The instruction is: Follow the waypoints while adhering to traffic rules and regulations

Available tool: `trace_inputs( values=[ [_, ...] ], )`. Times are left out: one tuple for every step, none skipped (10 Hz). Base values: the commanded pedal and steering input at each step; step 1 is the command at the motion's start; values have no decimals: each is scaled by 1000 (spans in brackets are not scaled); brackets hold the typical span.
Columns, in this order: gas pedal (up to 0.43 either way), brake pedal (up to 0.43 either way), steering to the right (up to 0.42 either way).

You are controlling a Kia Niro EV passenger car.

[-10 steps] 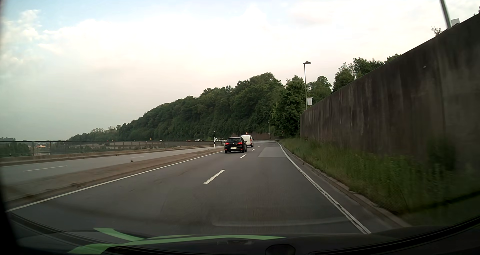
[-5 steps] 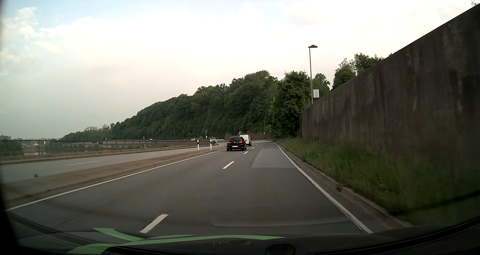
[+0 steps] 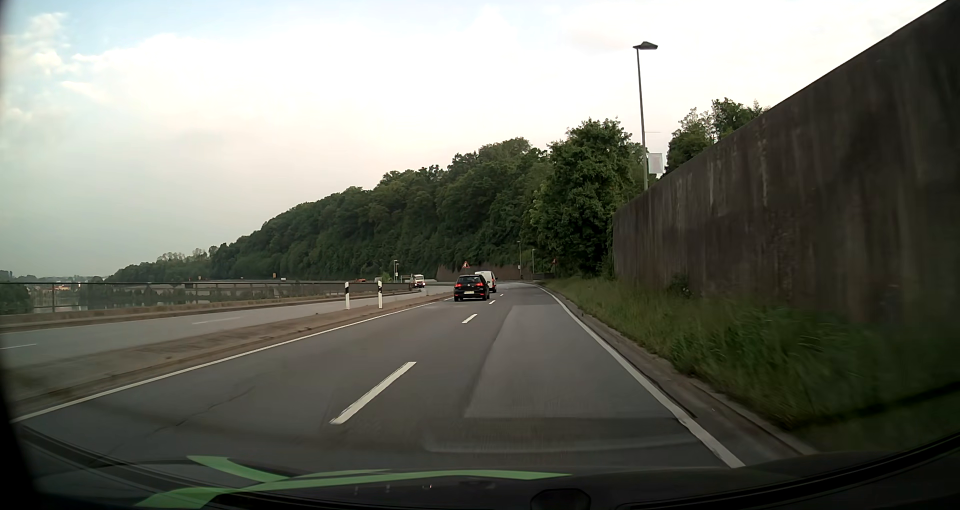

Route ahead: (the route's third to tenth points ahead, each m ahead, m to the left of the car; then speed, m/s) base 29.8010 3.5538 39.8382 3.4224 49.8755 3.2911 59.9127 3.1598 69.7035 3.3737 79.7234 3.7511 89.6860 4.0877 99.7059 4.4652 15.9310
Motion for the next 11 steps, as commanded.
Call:
trace_inputs(
  values=[
    [87,0,8],
    [87,0,6],
    [87,0,3],
    [87,0,-1],
    [87,0,-2],
    [87,0,-2],
    [87,0,-1],
    [87,0,0],
    [87,0,0],
    [87,0,0],
    [87,0,0]
  ],
)
